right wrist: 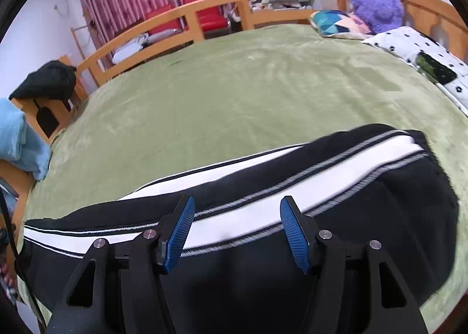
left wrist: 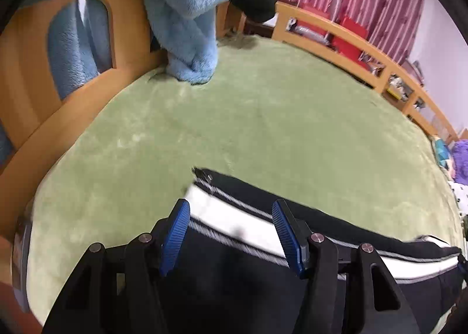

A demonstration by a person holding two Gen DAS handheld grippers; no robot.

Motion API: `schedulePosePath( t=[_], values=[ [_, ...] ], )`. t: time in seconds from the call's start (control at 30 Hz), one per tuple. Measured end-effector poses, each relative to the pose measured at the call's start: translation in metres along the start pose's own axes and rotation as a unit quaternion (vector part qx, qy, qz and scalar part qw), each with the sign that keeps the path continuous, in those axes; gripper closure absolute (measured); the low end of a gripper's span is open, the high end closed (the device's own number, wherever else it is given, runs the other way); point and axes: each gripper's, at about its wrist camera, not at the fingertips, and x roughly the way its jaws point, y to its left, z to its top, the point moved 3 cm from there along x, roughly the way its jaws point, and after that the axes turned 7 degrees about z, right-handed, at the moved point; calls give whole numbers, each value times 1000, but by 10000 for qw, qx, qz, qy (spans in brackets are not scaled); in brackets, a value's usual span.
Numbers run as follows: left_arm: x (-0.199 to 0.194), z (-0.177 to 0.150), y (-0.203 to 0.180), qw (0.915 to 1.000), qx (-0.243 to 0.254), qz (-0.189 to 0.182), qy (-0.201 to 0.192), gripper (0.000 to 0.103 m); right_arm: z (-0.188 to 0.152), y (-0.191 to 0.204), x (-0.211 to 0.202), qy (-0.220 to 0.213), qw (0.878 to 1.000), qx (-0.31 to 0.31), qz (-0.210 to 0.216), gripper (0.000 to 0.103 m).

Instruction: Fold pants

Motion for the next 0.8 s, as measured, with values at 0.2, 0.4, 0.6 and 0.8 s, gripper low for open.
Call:
schedulePosePath(
  t=[0.2,0.4,0.6,0.8],
  values=[
    [50,12,1,9988,78,185,439,53,1,11,37,260,9992,-159,-271,43],
    [70,12,-1,9976,326,152,589,80,1,20,55,340,9988,-91,-337,43],
    [50,30,15,9996,-64,-164,236,82,4,25,54,378,9975,-275,-529,43],
    [65,13,-1,9956,495,651,458,73,12,35,51,278,9986,-436,-148,28]
  ],
)
